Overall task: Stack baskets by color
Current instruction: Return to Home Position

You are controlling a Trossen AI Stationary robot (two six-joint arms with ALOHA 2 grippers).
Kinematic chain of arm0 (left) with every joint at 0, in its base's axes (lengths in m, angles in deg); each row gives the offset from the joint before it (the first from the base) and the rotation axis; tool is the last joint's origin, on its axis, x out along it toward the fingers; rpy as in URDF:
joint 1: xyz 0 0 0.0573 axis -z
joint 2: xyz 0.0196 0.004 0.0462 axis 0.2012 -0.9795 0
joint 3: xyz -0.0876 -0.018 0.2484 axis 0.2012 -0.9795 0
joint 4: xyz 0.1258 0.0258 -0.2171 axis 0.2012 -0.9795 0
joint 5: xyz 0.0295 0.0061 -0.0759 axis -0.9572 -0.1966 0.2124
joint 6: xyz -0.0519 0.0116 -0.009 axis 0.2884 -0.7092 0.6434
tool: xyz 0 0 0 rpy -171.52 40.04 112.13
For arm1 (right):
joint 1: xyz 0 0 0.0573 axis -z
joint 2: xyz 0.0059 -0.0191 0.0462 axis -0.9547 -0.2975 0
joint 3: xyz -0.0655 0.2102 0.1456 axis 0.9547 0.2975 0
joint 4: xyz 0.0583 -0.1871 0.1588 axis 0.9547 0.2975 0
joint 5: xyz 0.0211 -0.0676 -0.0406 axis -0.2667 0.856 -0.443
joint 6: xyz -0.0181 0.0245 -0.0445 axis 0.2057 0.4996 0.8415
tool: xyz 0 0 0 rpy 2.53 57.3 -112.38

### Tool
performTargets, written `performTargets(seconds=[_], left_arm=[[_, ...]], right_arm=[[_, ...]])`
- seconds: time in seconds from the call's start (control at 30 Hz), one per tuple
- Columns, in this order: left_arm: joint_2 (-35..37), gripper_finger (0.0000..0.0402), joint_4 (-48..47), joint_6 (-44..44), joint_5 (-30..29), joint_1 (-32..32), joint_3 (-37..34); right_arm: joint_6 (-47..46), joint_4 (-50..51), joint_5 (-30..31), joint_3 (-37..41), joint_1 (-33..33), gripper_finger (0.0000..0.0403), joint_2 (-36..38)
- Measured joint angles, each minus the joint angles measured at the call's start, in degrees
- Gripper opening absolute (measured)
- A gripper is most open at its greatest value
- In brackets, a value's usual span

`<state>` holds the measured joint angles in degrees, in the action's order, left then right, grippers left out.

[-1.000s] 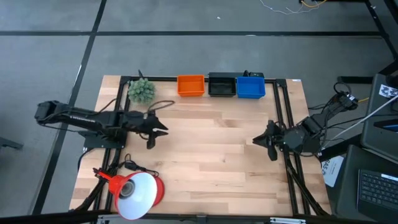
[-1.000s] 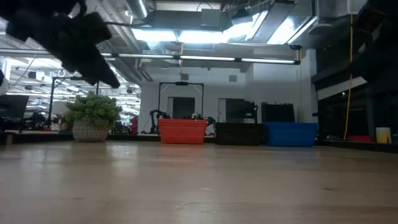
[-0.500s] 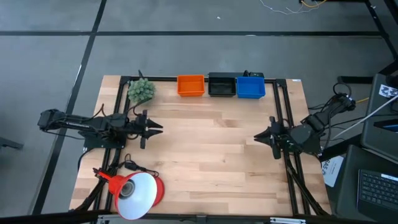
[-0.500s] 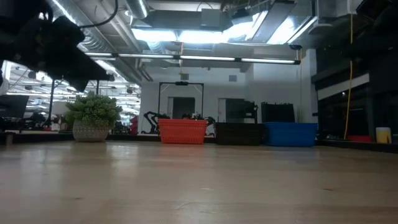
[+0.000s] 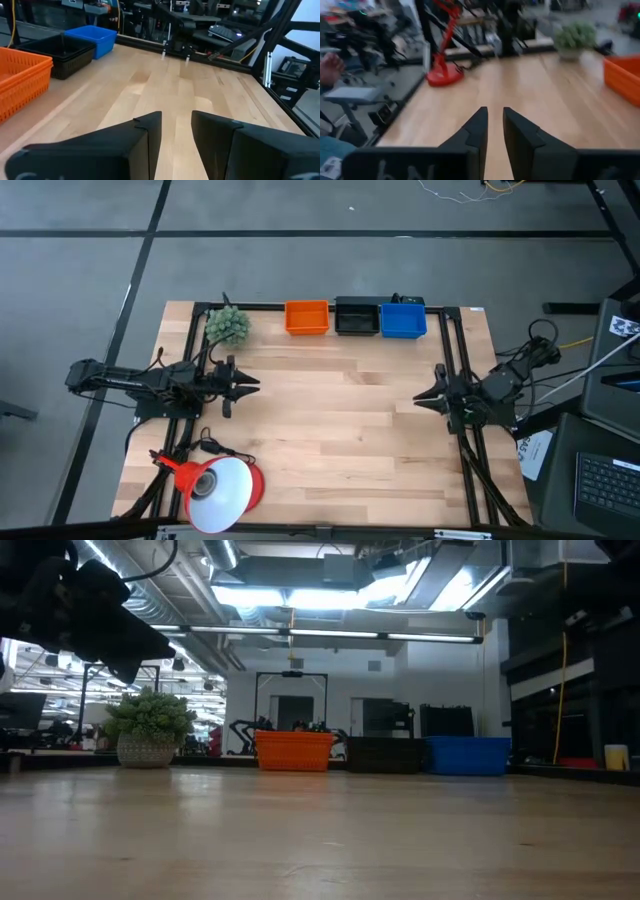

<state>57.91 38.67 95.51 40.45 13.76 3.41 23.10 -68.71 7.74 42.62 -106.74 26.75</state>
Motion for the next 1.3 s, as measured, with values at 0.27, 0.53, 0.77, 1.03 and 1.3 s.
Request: performTargets(seconds=[0.27,0.53,0.77,1.03,1.3], left_arm=[[0.0,0.0098,0.0,-0.1,0.1,0.0,0.0],[0.0,0.0098,0.1,-0.2,0.1,0.0,0.0],[0.0,0.0098,0.1,-0.2,0.1,0.0,0.0],[0.0,0.0098,0.1,-0.2,0.1,0.0,0.0],[-0.1,0.0098,0.1,-0.2,0.1,0.0,0.0]], right_arm=[[7.5,-14.8,-1.0,10.5,0.2,0.0059,4.8],[13.2,-23.9,-5.0,15.4,1.1,0.0059,5.4],[23.6,-24.0,-2.5,15.4,7.2,0.0059,5.4],[21.1,-24.9,-4.6,15.7,13.7,0.0059,5.2],[23.5,-24.4,-35.6,15.7,18.5,0.0059,5.3]])
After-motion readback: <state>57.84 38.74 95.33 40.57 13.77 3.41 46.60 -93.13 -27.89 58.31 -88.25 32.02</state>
